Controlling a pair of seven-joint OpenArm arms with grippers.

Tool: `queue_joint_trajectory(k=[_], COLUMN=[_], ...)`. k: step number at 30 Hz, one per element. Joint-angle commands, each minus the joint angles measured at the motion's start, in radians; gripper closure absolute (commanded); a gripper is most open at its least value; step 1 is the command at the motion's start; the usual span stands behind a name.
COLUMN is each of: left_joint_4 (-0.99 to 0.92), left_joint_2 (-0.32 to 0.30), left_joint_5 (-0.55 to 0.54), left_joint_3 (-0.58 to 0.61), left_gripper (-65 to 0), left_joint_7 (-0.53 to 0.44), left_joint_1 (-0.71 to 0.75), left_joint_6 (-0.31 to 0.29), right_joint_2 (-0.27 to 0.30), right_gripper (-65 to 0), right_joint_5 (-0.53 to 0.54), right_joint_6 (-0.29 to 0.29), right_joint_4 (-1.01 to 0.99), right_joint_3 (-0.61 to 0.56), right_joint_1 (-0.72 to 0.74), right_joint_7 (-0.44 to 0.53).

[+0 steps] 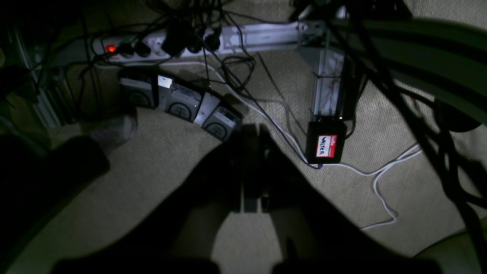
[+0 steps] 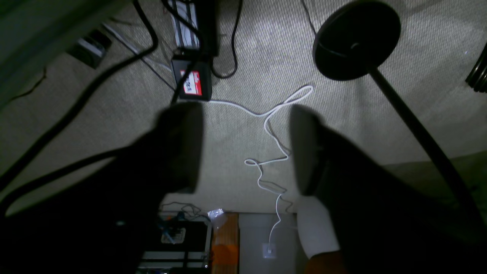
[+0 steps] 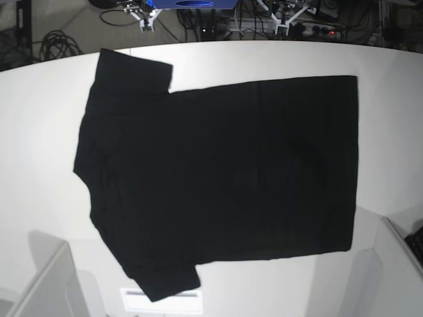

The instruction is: Fold the T-shirt properly

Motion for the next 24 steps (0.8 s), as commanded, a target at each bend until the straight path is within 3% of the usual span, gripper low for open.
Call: queue_joint_trajectory(k=[1, 4, 8, 12, 14, 17, 19, 21, 24], left_joint_4=[0.006, 0.009, 0.009, 0.009, 0.009, 0.009, 0.009, 0.009, 0.009], left_joint_2=[-0.004, -0.004, -0.001, 0.000, 0.000, 0.000, 0.000, 0.000, 0.000], left_joint_5=[0.005, -0.003, -0.007, -0.007, -0.007, -0.007, -0.007, -0.007, -0.007], left_joint_3=[0.002, 0.000, -0.012, -0.012, -0.012, -0.001, -0.001, -0.012, -0.014], left_gripper=[-0.3, -0.5, -0.5, -3.5, -11.8, -29.5, -36.4, -35.5, -27.8], left_joint_7=[-0.006, -0.006, -0.006, -0.006, -0.002, -0.006, -0.006, -0.006, -0.003], left_joint_1=[0.014, 0.017, 0.014, 0.017, 0.017, 0.020, 0.021, 0.021, 0.021], left_joint_6=[0.006, 0.006, 0.006, 0.006, 0.006, 0.006, 0.006, 0.006, 0.006], right_joint_2=[0.002, 0.002, 0.001, 0.005, 0.007, 0.007, 0.007, 0.007, 0.007], right_gripper=[-35.0, -27.6, 0.0, 0.0, 0.0, 0.0, 0.0, 0.0, 0.0], right_joint_5=[0.002, 0.002, 0.001, 0.001, 0.002, 0.002, 0.002, 0.002, -0.001], right_joint_6=[-0.006, -0.006, -0.006, -0.006, -0.006, -0.008, -0.008, -0.008, -0.008], right_joint_4=[0.004, 0.005, 0.005, 0.005, 0.005, 0.005, 0.007, 0.007, 0.007], right_joint_3=[-0.001, -0.001, -0.001, -0.001, 0.002, 0.002, 0.004, 0.004, -0.002], right_joint_1=[0.000, 0.000, 0.000, 0.000, 0.002, -0.002, -0.008, -0.018, -0.043], right_joint_7=[0.003, 0.004, 0.004, 0.004, 0.004, 0.007, 0.041, 0.109, 0.221])
